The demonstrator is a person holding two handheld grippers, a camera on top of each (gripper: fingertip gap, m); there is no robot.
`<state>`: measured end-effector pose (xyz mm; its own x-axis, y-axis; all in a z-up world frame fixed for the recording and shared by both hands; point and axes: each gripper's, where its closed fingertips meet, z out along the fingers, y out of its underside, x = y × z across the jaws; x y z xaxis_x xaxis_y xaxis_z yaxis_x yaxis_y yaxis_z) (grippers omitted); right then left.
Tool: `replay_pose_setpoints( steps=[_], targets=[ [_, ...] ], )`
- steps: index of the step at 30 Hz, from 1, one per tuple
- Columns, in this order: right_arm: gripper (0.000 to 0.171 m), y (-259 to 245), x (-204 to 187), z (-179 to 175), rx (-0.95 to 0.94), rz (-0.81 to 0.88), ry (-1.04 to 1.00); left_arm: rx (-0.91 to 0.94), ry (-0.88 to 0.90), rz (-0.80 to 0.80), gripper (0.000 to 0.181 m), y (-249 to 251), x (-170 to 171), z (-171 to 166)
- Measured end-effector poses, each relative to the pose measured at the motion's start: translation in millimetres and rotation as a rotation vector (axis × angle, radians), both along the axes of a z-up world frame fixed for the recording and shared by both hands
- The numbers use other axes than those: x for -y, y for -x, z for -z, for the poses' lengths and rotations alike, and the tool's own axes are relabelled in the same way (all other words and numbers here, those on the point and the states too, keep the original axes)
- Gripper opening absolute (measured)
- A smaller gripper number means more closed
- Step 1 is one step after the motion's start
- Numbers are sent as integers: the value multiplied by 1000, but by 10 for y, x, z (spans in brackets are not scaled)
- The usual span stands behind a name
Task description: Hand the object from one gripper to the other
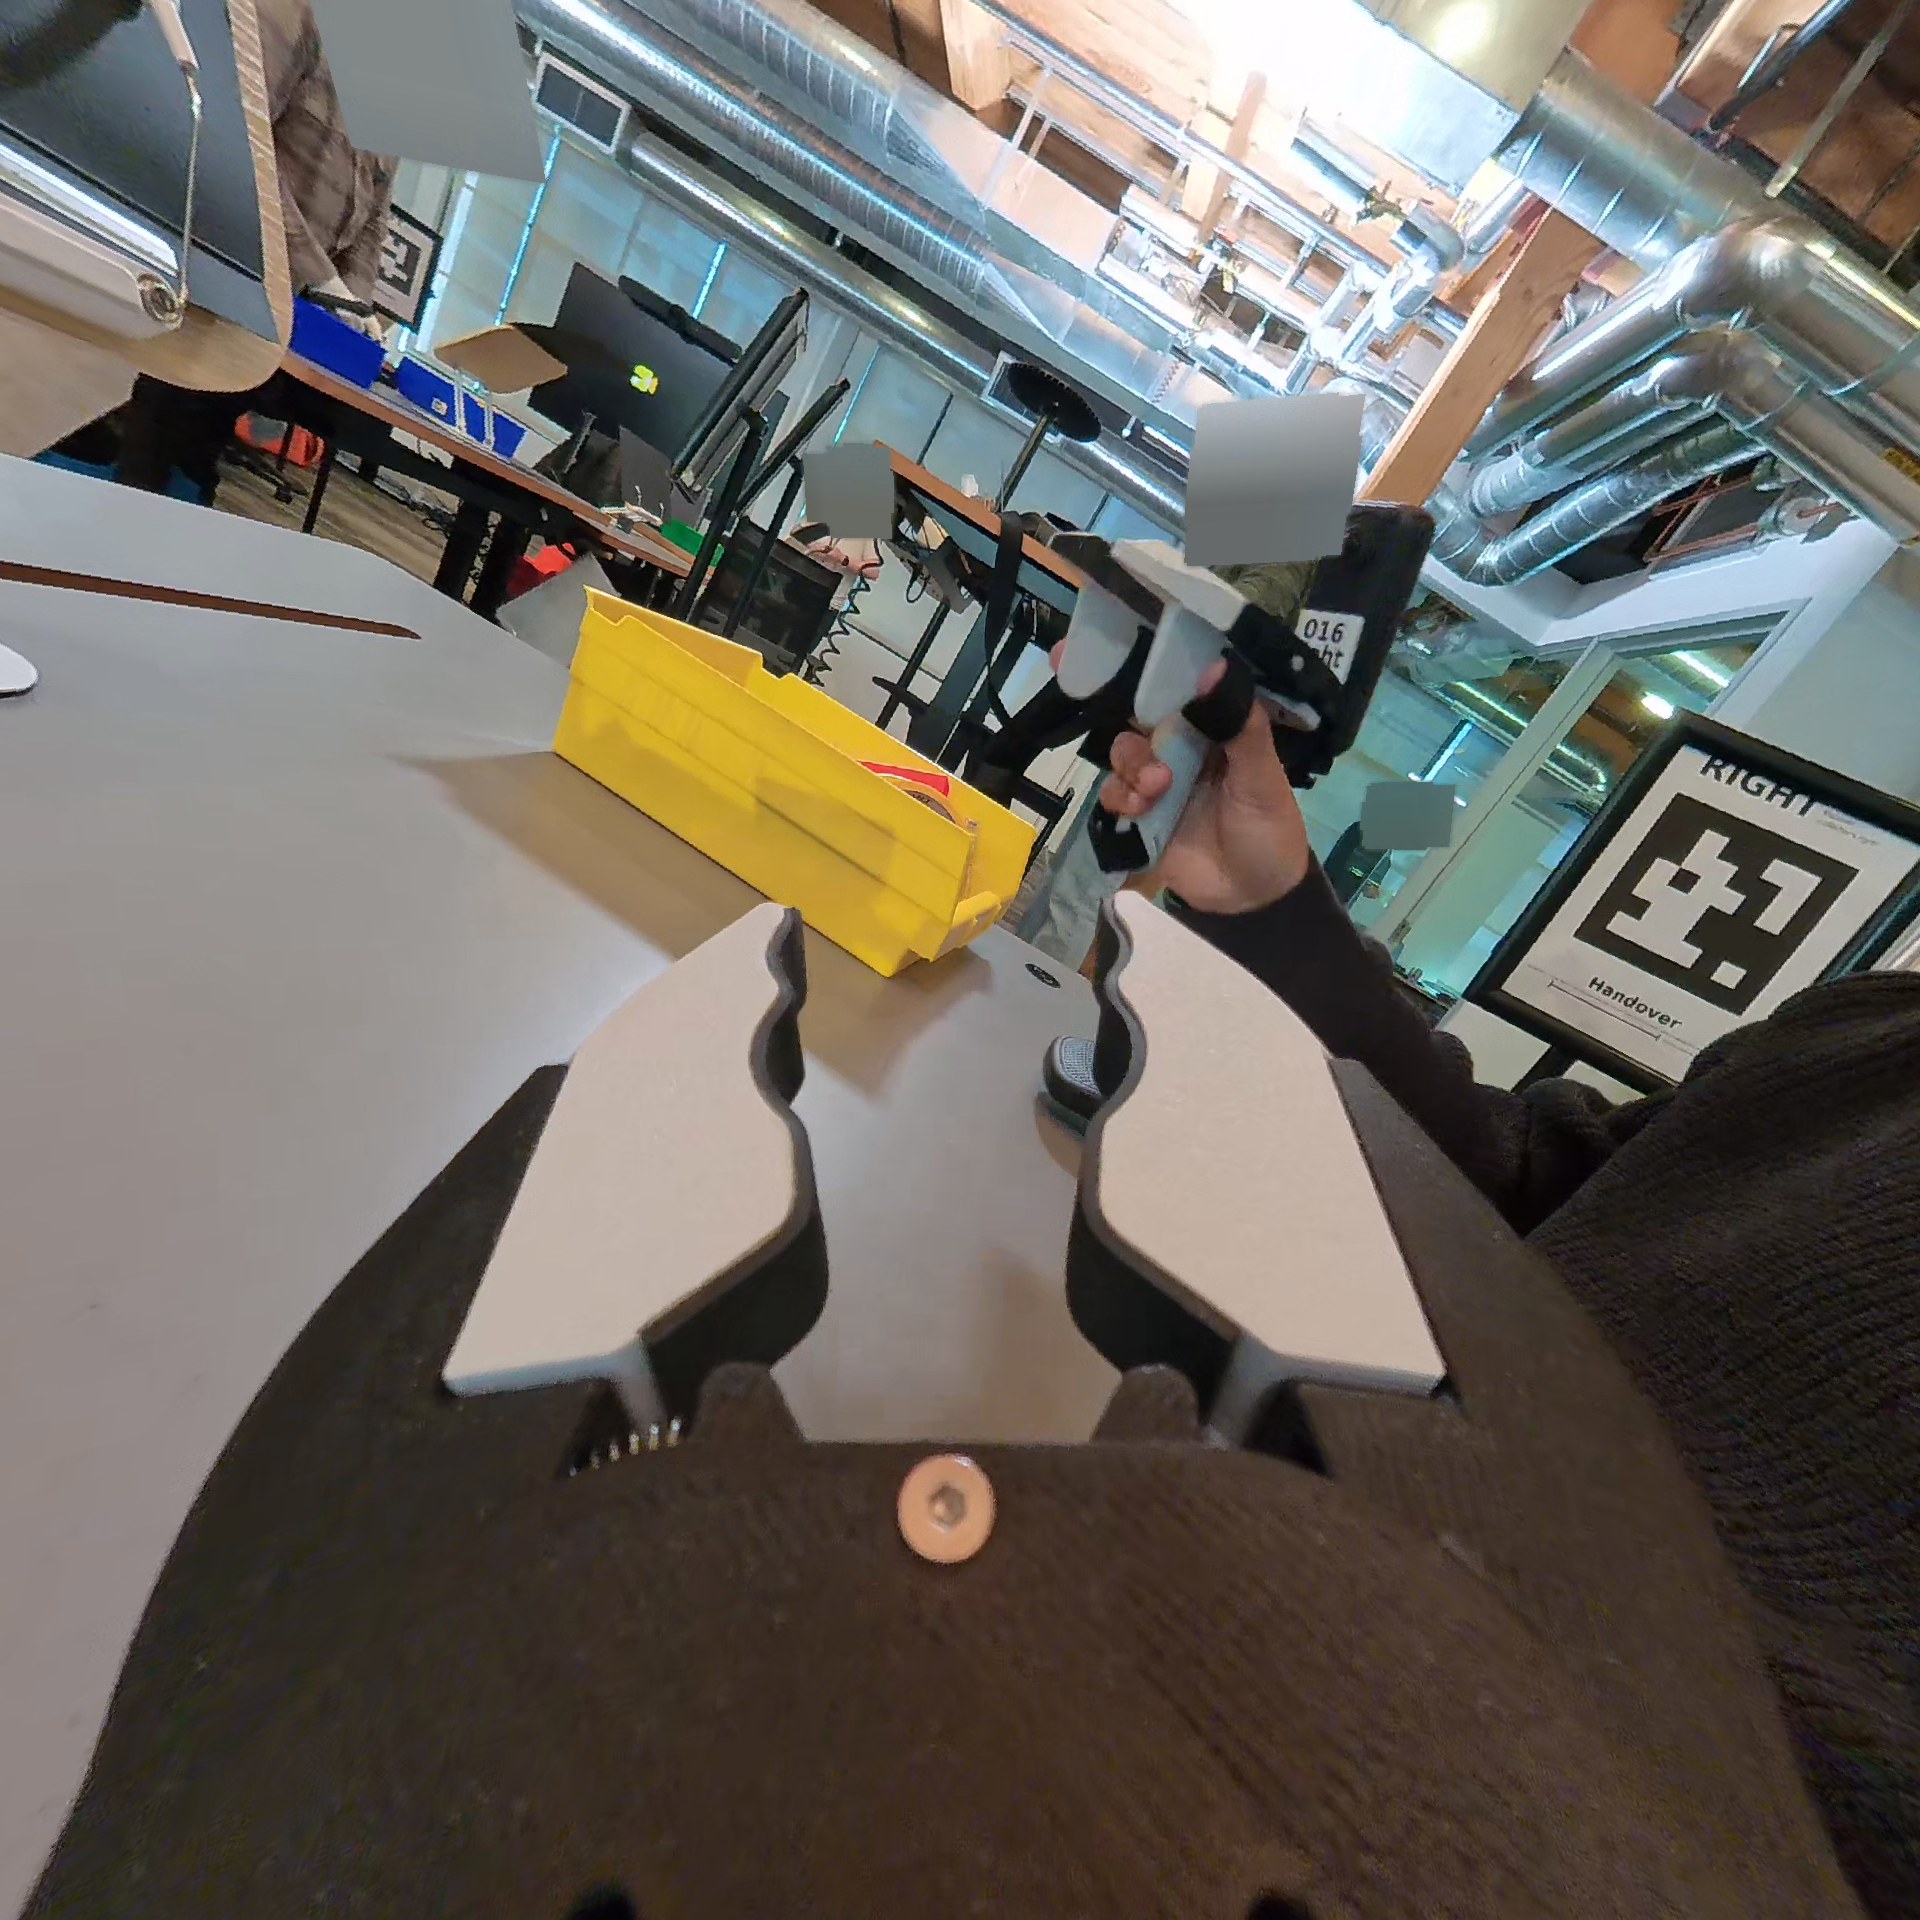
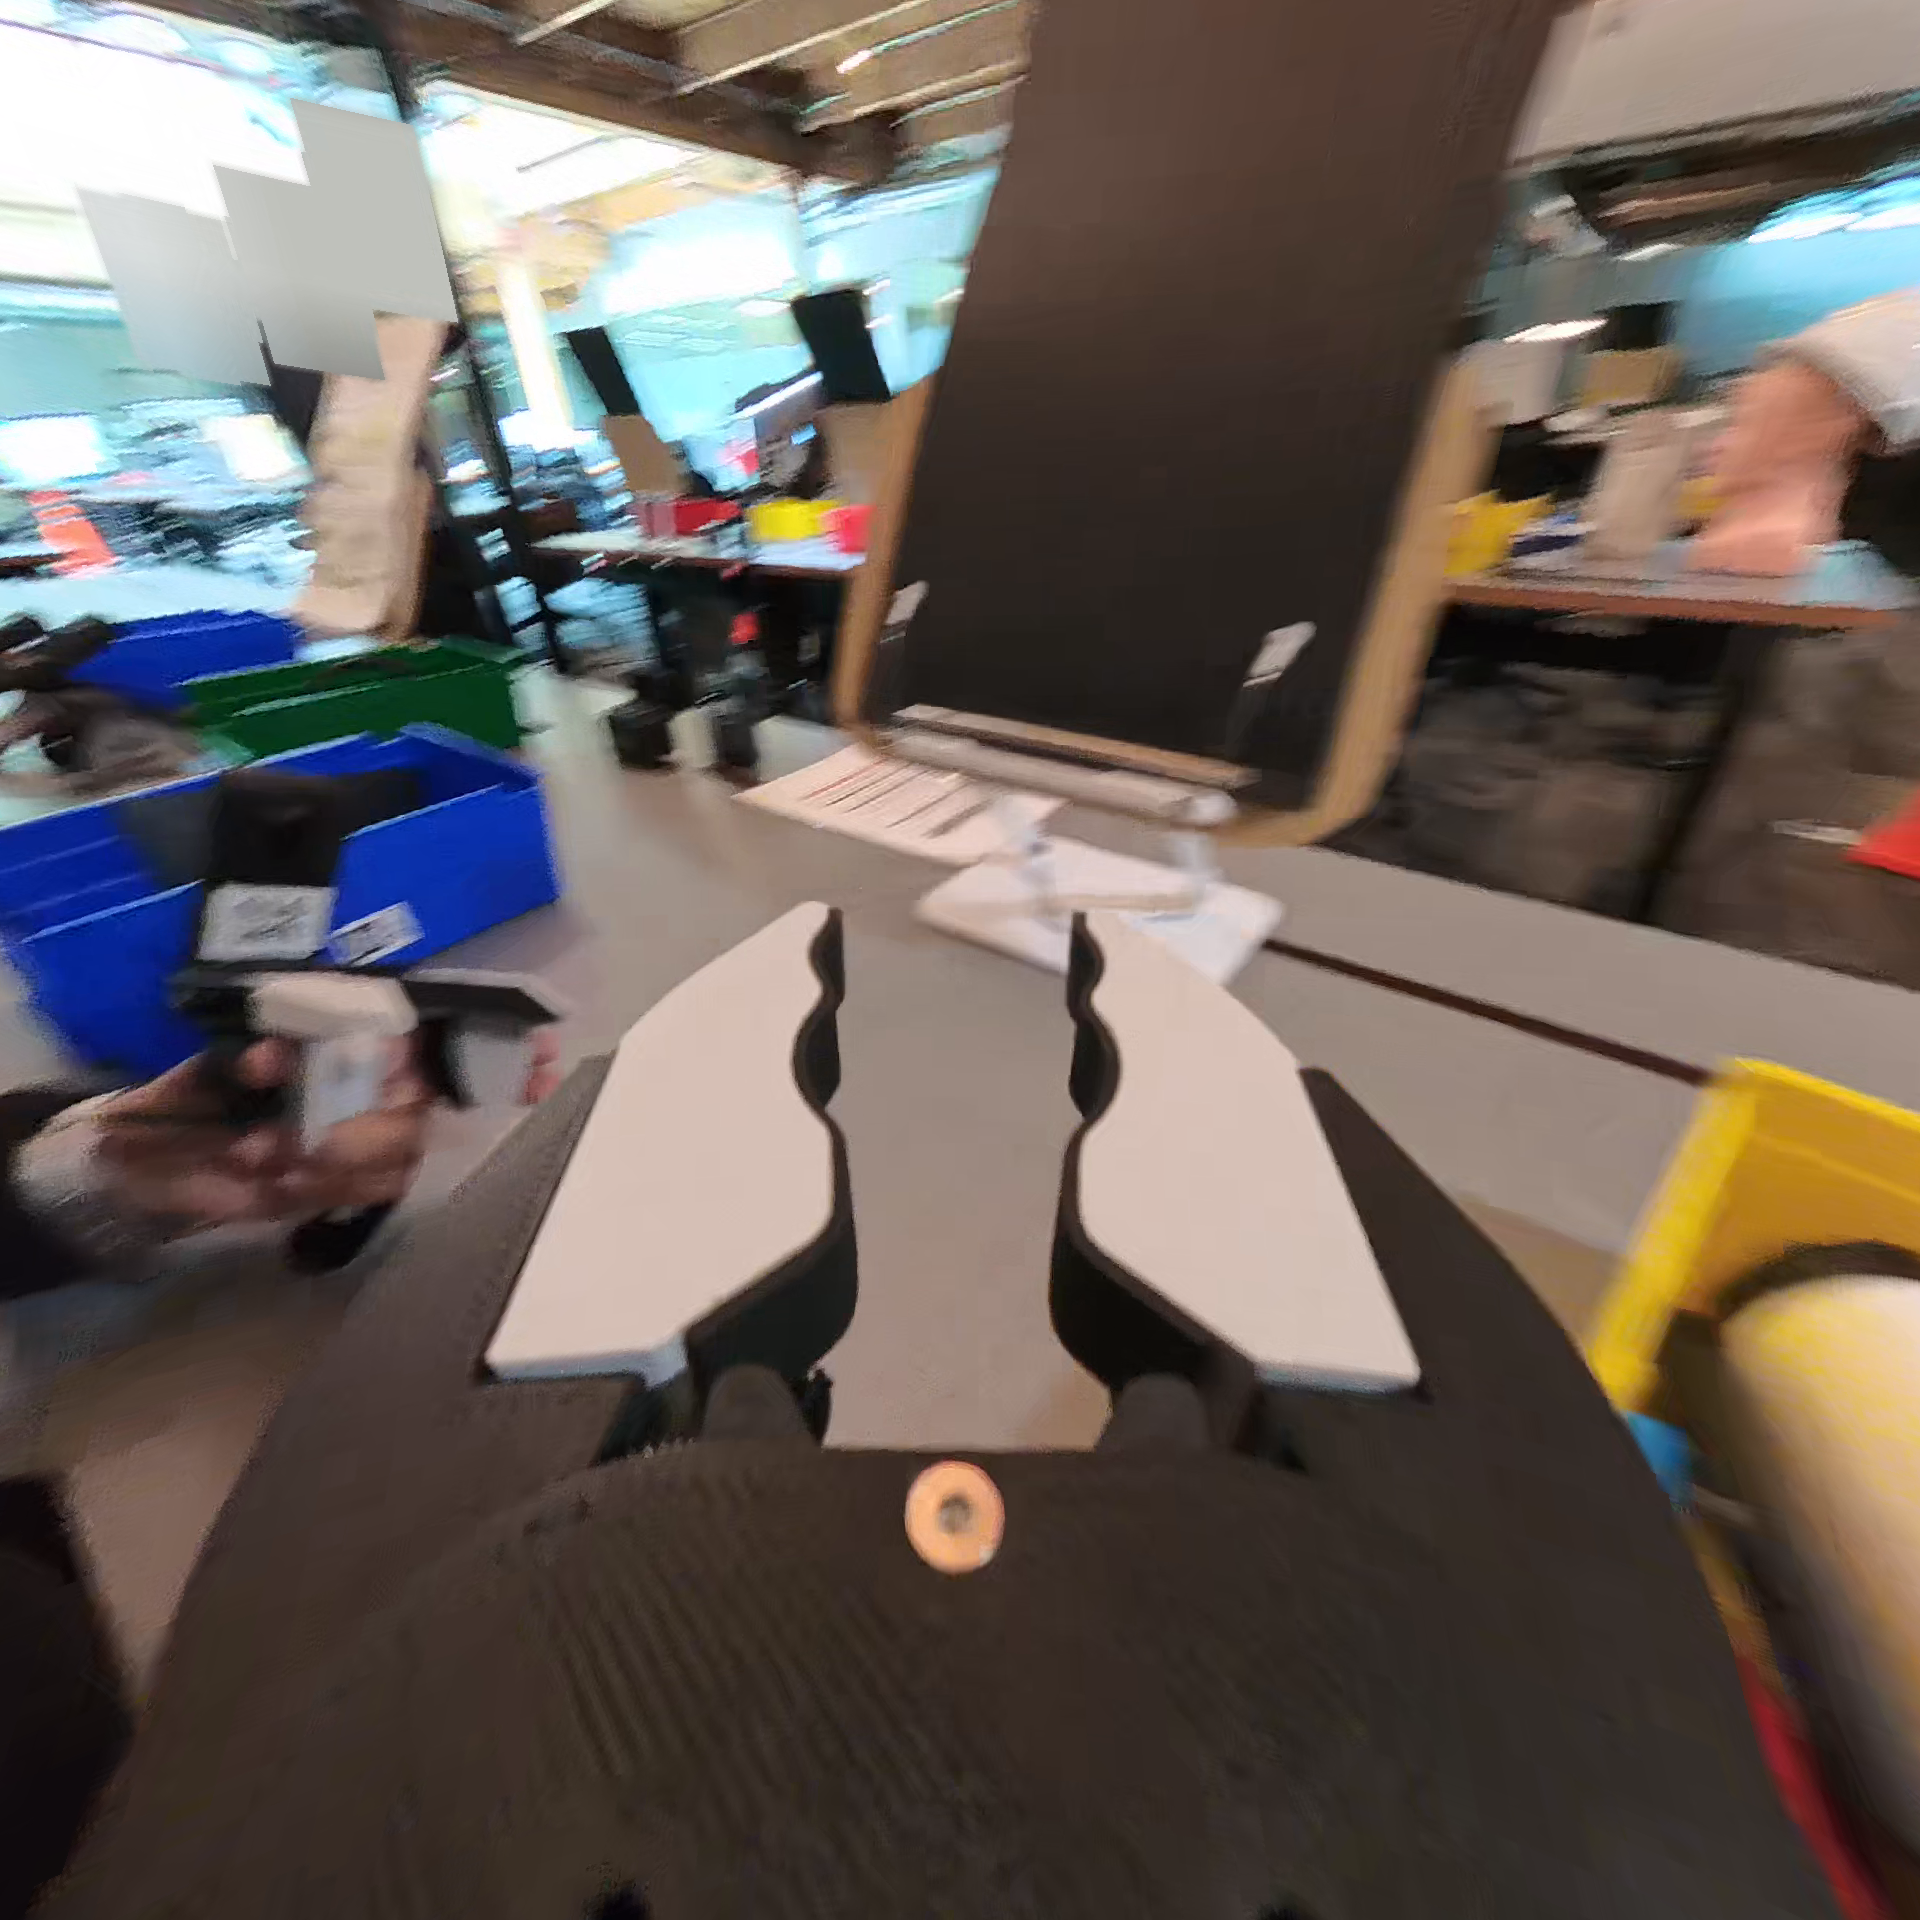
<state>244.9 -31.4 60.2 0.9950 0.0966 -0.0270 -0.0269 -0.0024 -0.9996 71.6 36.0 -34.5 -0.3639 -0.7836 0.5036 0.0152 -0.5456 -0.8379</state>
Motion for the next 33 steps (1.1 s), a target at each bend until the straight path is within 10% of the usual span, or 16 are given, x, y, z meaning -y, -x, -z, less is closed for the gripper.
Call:
replay_pose_setpoints(
  steps=[10, 21, 33],
  targets=[
    [34, 1200, -554, 1485, 50, -312, 316, -59, 67, -76, 52, 0, -249, 114],
    [27, 1178, -477, 1500, -384, -451, 366, -91, 138, -109, 51, -15, -398, 188],
    [26, 1398, -435, 1687, -238, -497, 464, -90, 46, -175, 49, 64, -487, 50]
  ],
)
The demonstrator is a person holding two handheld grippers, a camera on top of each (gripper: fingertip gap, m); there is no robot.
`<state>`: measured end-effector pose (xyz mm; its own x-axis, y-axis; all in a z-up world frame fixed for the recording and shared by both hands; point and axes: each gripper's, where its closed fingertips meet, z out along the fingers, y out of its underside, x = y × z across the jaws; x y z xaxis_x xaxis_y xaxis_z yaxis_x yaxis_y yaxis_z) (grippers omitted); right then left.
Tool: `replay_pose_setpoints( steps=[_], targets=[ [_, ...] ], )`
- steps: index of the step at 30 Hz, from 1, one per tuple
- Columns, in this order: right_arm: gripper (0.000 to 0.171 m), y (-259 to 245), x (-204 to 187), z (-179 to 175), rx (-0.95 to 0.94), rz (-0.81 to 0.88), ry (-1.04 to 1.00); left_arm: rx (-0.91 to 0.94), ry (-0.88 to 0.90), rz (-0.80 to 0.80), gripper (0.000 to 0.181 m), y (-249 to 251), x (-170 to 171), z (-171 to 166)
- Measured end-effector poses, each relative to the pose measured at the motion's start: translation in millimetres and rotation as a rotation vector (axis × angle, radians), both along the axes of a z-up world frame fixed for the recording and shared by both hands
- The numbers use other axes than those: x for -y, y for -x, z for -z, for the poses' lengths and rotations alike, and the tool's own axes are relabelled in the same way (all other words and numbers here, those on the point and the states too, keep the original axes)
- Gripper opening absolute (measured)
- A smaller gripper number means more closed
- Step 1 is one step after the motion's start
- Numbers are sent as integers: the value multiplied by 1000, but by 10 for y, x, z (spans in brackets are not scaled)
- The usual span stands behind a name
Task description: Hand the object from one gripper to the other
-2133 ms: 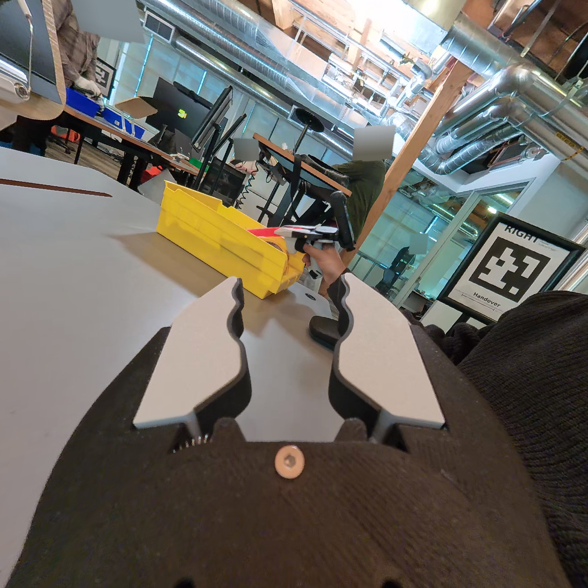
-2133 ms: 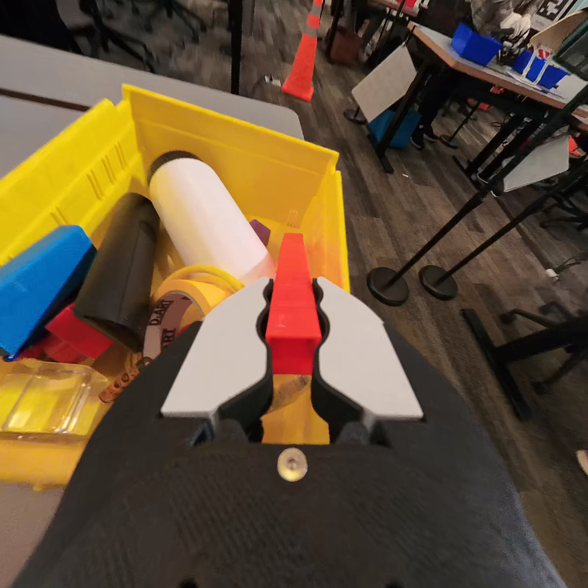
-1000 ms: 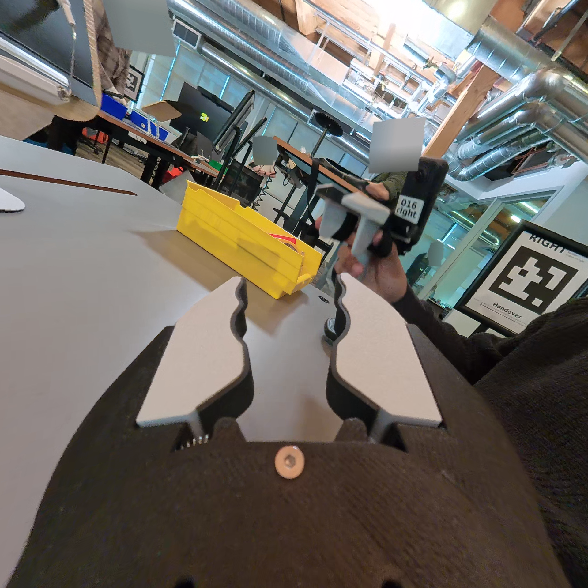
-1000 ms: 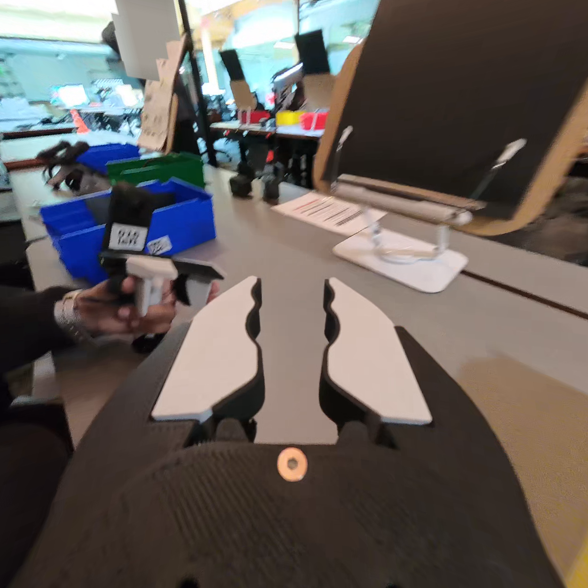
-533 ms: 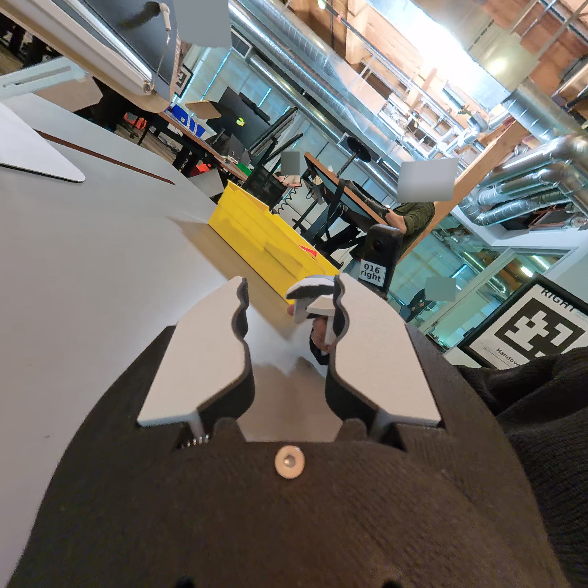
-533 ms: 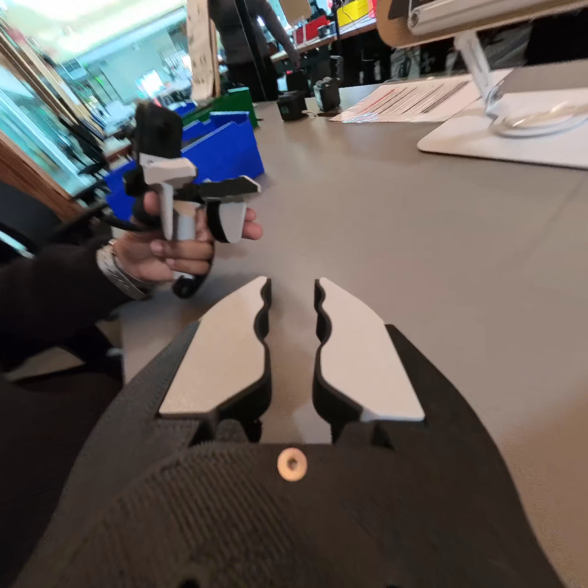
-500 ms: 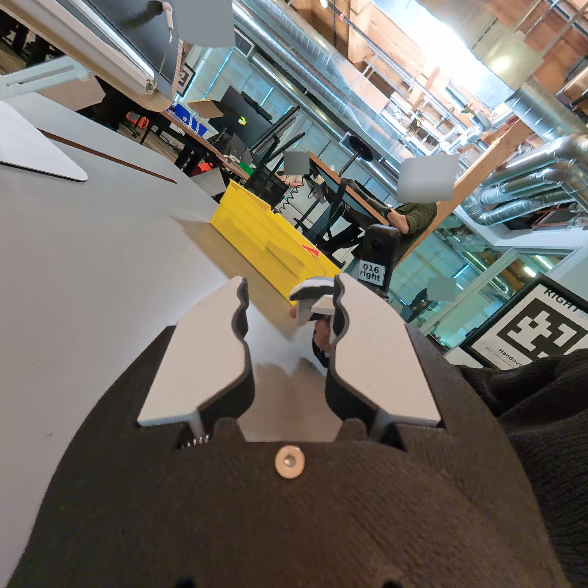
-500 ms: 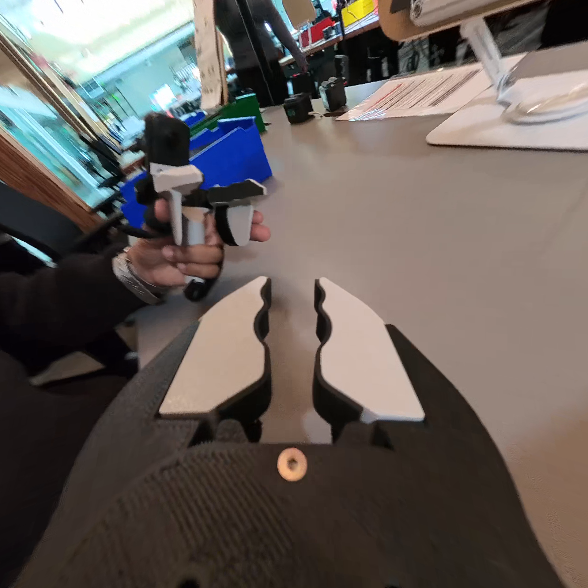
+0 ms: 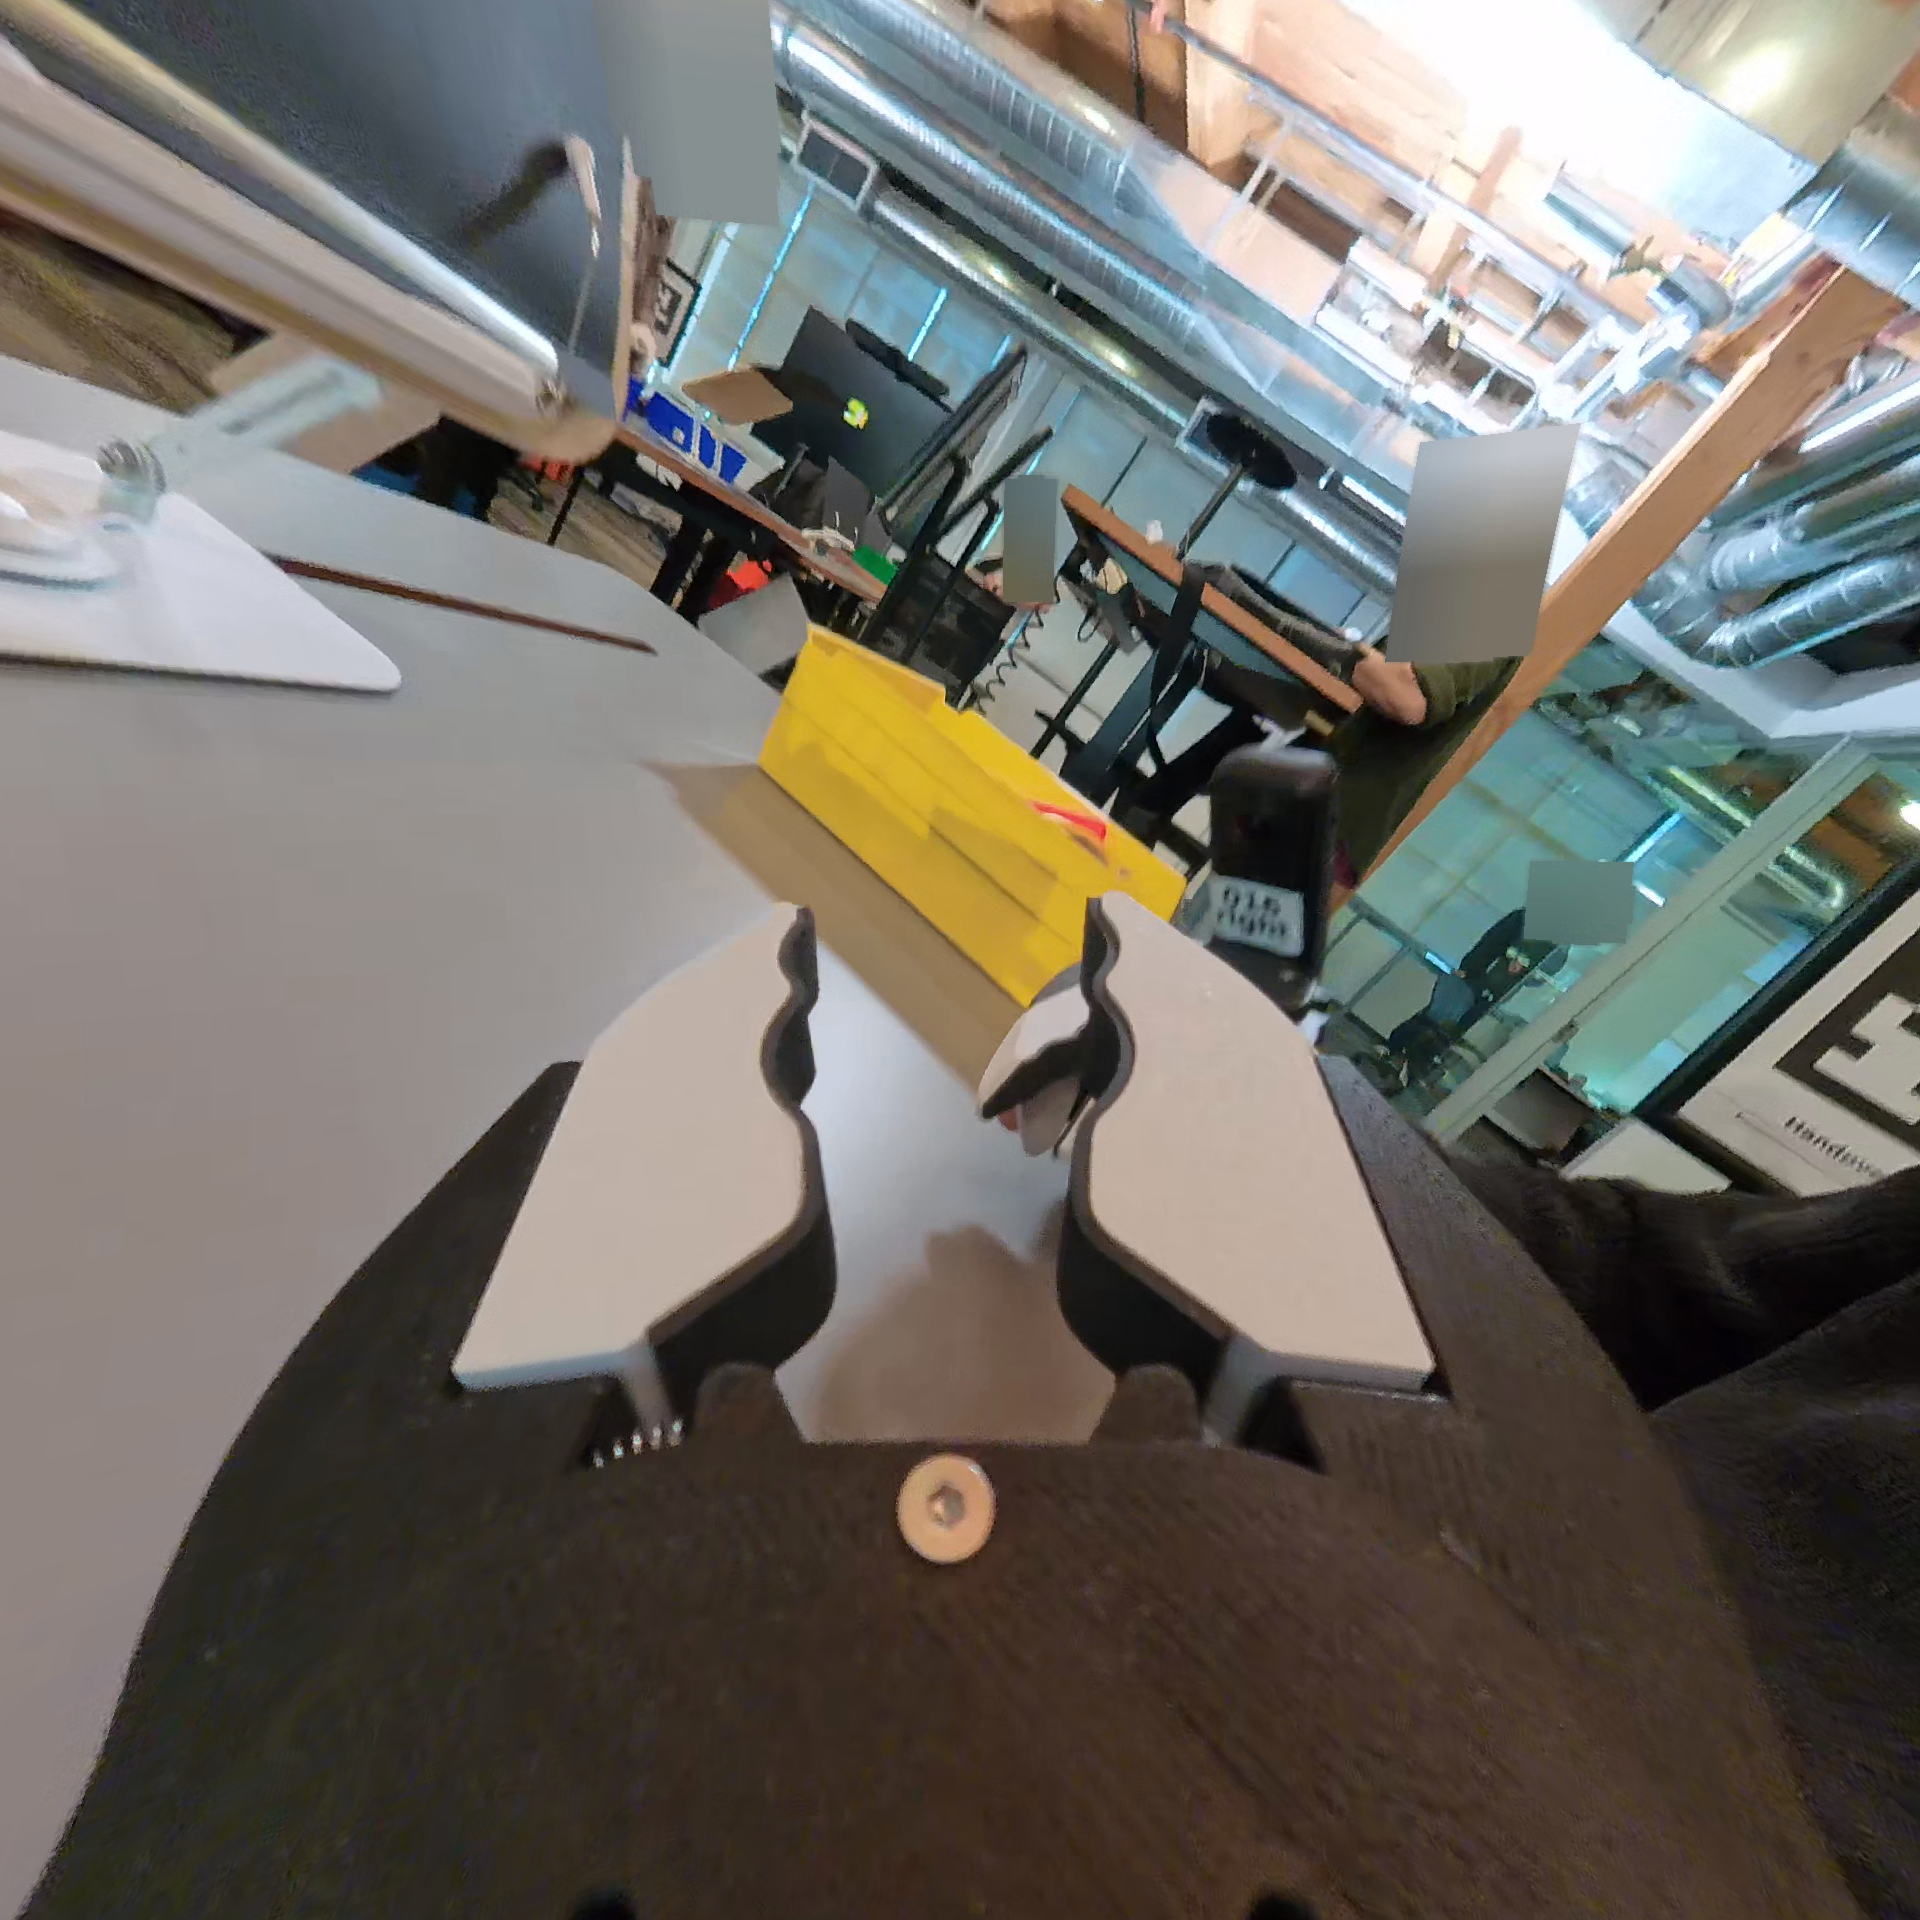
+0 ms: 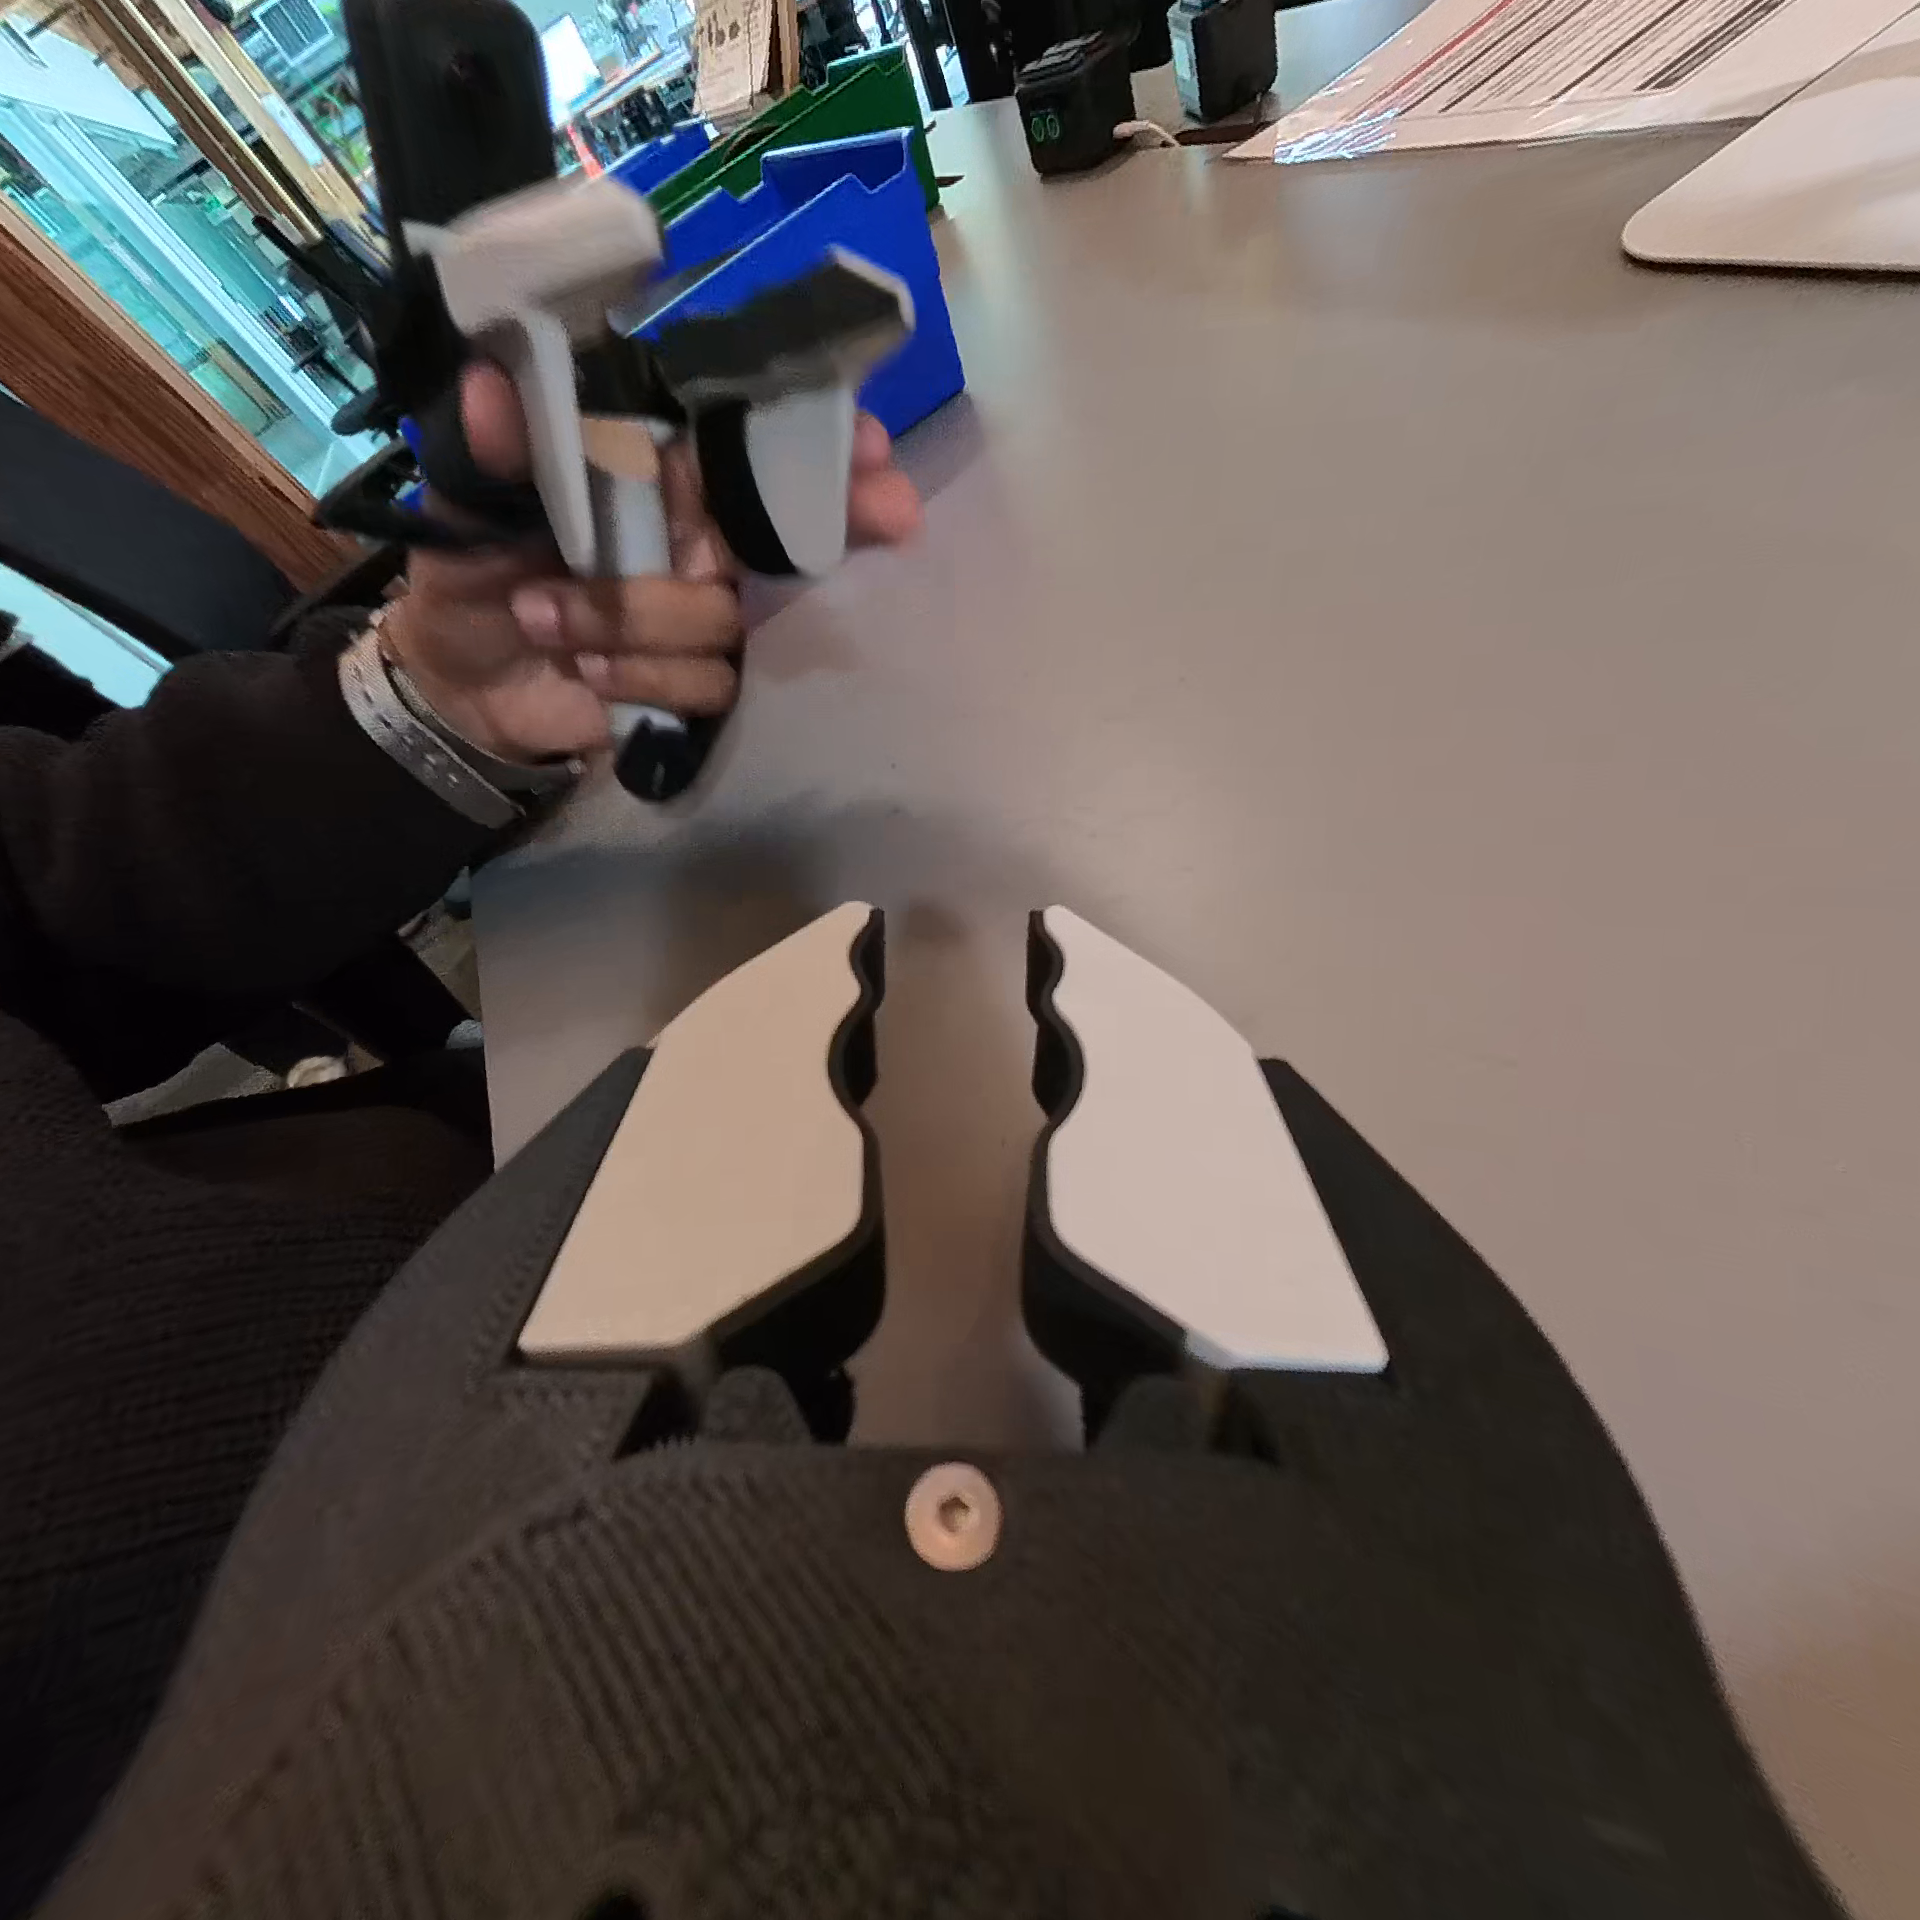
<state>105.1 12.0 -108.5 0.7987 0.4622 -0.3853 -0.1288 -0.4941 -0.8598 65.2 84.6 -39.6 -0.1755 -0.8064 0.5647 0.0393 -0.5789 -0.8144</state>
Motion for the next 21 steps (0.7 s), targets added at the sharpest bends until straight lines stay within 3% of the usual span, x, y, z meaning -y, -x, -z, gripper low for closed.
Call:
replay_pose_setpoints(
  steps=[5, 7, 9, 13, 17, 21],
  targets=[
    [26, -34, -8, -16, -23, 11, -2, 153, -15, -170, 41, 525, -616, -991],
    [26, -38, -8, -10, -22, 12, 0, 113, -90, -319, 40, 916, -1008, -1343],
    [26, -39, -6, -3, -14, 13, 0, 19, -170, -475, 40, 1401, -1360, -1492],
    [25, -24, -5, 5, 3, 10, -2, -257, -208, -728, 38, 2426, -1888, -1138],
    [25, -4, -22, 41, 2, 6, 14, -574, -57, -701, 39, 3091, -2022, -387],
    [25, -9, -54, 72, 2, 12, 32, -807, 1, -652, 37, 3299, -2037, 159]
  ],
)
